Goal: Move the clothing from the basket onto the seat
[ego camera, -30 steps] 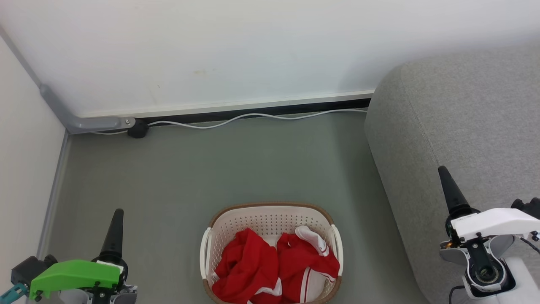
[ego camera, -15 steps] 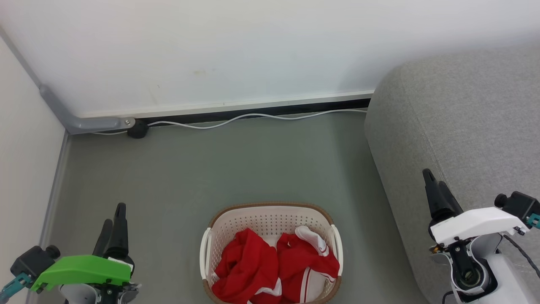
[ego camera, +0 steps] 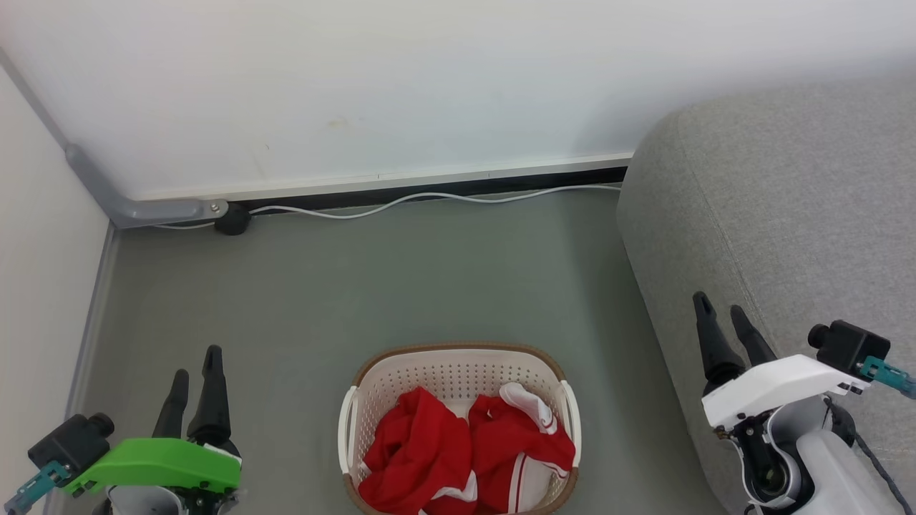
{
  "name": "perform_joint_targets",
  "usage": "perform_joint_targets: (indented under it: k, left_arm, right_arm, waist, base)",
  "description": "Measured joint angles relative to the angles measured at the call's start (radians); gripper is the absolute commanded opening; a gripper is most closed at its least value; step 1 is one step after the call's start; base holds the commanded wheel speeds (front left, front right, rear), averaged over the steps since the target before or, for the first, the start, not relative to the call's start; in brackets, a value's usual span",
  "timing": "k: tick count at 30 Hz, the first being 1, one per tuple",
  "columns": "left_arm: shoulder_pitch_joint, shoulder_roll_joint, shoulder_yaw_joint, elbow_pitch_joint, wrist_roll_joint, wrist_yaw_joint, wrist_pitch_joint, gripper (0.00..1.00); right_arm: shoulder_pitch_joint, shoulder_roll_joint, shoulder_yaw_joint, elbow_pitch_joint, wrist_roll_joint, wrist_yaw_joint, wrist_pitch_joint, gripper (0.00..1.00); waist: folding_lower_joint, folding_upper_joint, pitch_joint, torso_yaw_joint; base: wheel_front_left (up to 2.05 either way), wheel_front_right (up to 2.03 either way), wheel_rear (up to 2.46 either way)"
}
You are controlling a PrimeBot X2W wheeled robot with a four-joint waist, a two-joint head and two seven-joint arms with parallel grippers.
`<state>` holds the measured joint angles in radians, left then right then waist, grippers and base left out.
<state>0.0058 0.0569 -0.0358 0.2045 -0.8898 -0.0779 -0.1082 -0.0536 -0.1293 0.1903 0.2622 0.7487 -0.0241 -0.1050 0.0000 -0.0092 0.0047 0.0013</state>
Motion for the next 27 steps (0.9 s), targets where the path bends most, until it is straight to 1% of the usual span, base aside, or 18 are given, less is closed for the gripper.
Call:
perform_joint_targets:
  k: [6,7,10,15,21,22,27]
  left_arm:
    - [0.005,-0.002,-0.008,-0.013,0.088,0.0,-0.021,1.0]
    - [0.005,-0.002,-0.009,-0.016,0.109,0.0,-0.022,1.0]
    - [0.009,-0.002,-0.014,-0.022,0.145,-0.001,-0.036,1.0]
    - [0.02,-0.003,-0.016,-0.029,0.22,-0.001,-0.052,1.0]
    - [0.023,-0.003,-0.019,-0.036,0.305,-0.002,-0.074,1.0]
    - [0.025,-0.003,-0.02,-0.036,0.313,-0.003,-0.079,1.0]
    - [0.032,-0.003,-0.027,-0.038,0.38,-0.011,-0.096,1.0]
  right_arm:
    - [0.0,-0.008,0.026,-0.001,-0.082,-0.015,-0.019,1.0]
    - [0.0,-0.01,0.029,-0.001,-0.092,-0.022,-0.025,1.0]
    - [0.0,-0.014,0.037,-0.001,-0.127,-0.024,-0.035,1.0]
    - [0.0,-0.016,0.044,-0.001,-0.17,-0.039,-0.053,1.0]
    - [0.0,-0.026,0.06,-0.002,-0.239,-0.041,-0.072,1.0]
    - [0.0,-0.028,0.064,-0.002,-0.254,-0.047,-0.077,1.0]
    - [0.0,-0.039,0.071,-0.002,-0.309,-0.053,-0.095,1.0]
  waist:
    - [0.0,0.0,0.0,-0.002]
    - [0.0,0.0,0.0,-0.003]
    - [0.0,0.0,0.0,-0.004]
    - [0.0,0.0,0.0,-0.008]
    - [0.0,0.0,0.0,-0.013]
    - [0.0,0.0,0.0,-0.013]
    - [0.0,0.0,-0.001,-0.018]
  base:
    - [0.0,0.0,0.0]
    - [0.0,0.0,0.0]
    - [0.0,0.0,0.0]
    - [0.0,0.0,0.0]
    - [0.0,0.0,0.0]
    - [0.0,0.0,0.0]
    - [0.0,0.0,0.0]
